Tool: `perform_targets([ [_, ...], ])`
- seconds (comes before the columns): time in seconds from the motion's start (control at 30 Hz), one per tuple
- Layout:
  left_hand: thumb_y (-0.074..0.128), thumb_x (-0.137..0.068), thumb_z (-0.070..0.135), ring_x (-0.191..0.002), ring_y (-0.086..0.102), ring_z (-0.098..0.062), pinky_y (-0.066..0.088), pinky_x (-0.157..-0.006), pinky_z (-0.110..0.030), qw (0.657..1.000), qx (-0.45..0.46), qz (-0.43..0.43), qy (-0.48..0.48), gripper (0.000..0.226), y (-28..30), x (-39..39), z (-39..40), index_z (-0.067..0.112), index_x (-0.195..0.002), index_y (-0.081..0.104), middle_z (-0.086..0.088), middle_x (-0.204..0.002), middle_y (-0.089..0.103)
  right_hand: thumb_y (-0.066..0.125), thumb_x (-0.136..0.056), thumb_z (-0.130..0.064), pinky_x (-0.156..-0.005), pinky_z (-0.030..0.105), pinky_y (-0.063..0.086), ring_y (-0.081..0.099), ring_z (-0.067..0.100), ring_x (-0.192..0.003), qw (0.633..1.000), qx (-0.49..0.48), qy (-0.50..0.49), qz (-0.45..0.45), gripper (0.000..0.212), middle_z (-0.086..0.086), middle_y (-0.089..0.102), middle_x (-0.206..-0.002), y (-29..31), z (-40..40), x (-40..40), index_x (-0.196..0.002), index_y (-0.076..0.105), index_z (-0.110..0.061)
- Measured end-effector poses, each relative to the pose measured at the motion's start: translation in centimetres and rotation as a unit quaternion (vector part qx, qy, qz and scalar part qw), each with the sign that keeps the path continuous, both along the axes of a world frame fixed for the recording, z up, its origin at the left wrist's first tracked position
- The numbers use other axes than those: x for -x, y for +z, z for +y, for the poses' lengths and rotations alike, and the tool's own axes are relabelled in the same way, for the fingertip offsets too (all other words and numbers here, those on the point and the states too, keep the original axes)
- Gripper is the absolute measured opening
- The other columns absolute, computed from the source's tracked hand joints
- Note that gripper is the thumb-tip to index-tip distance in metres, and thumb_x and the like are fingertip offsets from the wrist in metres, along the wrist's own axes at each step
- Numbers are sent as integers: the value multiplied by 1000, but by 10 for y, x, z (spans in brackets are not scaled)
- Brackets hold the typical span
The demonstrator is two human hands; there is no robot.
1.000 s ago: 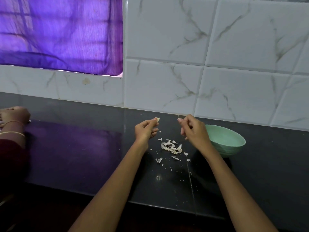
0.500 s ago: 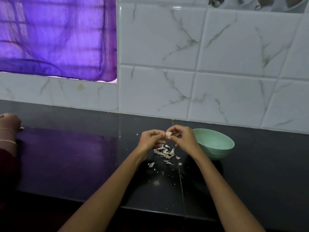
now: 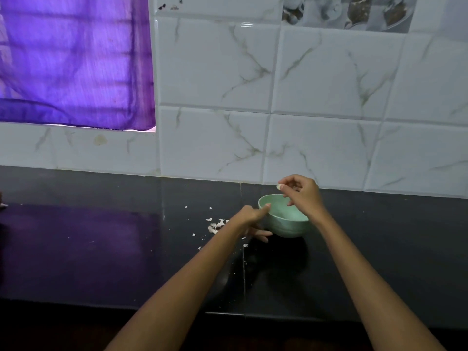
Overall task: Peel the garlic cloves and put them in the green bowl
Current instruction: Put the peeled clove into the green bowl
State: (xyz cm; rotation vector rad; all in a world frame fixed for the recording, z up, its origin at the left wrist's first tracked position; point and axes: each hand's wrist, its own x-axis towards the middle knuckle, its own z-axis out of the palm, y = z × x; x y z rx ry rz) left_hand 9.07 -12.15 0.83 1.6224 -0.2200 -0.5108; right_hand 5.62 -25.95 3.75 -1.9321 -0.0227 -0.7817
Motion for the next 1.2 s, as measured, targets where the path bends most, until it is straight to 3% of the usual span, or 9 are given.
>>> perform_targets([
  [0.17,46,-87,0,-40,63,-16,50,-37,-20,994,13,-88,57,28,-17,15,-9,-18,-107,52,-27,-106,58,61,-80,-1,-61,24,53,59,14,-71,999,23,-38,23,25,-1,64,-75,-17,-24,12,-69,63,-24],
  [0.33,46,-82,-1,-68,70,-36,58,-67,-50,985,5,-159,68,17,-32,26,-7,-2,-84,63,-17,-85,67,47,-79,11,-83,27,48,63,16,-84,997,45,-54,32,42,-2,67,-80,-17,-32,19,-69,64,-26],
  [0.5,50,-83,2,-65,71,-32,58,-70,-47,986,19,-140,85,14,-32,25,-13,-1,-76,61,-17,-86,66,43,-77,14,-84,28,49,62,16,-81,996,53,-66,36,45,1,67,-82,-19,-33,19,-68,62,-26],
  [0.63,55,-88,12,-40,63,-14,46,-37,-17,991,44,-73,99,16,-21,23,-23,-2,-83,49,-16,-90,57,37,-75,16,-73,18,47,61,14,-74,991,82,-96,50,41,7,68,-83,-28,-33,13,-76,66,-15],
  [0.77,57,-90,32,-41,63,-17,59,-55,-34,997,4,-55,60,44,-12,17,-21,-9,-105,54,-17,-96,58,40,-76,16,-74,11,50,61,12,-73,989,92,-111,46,37,10,70,-84,-32,-31,5,-83,69,-6],
  [0.87,58,-89,25,-61,69,-21,58,-77,-44,961,-54,-233,140,21,-16,9,11,5,-89,65,-14,-87,67,44,-78,13,-86,31,53,64,15,-83,994,45,-88,45,36,5,69,-85,-25,-23,2,-83,67,-14],
  [0.97,54,-86,0,-100,65,-19,48,-92,-24,888,-185,-397,139,29,-19,-9,67,7,-112,65,-9,-111,68,46,-80,12,-72,20,53,63,9,-74,999,3,-33,17,32,9,69,-90,-12,-2,7,-89,67,-10],
  [1.1,57,-83,-1,-115,57,-20,41,-100,-26,848,-370,-379,-24,41,-29,-25,112,16,-120,63,-4,-125,62,52,-87,5,-57,17,53,62,6,-59,982,-41,160,90,20,10,66,-85,-4,37,9,-103,64,0],
  [1.2,61,-84,5,-107,61,-23,45,-92,-27,828,-393,-398,-37,27,-43,-29,112,14,-108,70,-7,-114,67,59,-86,1,-68,25,56,62,15,-79,941,141,196,237,29,9,64,-93,-22,60,-9,-114,62,-3],
])
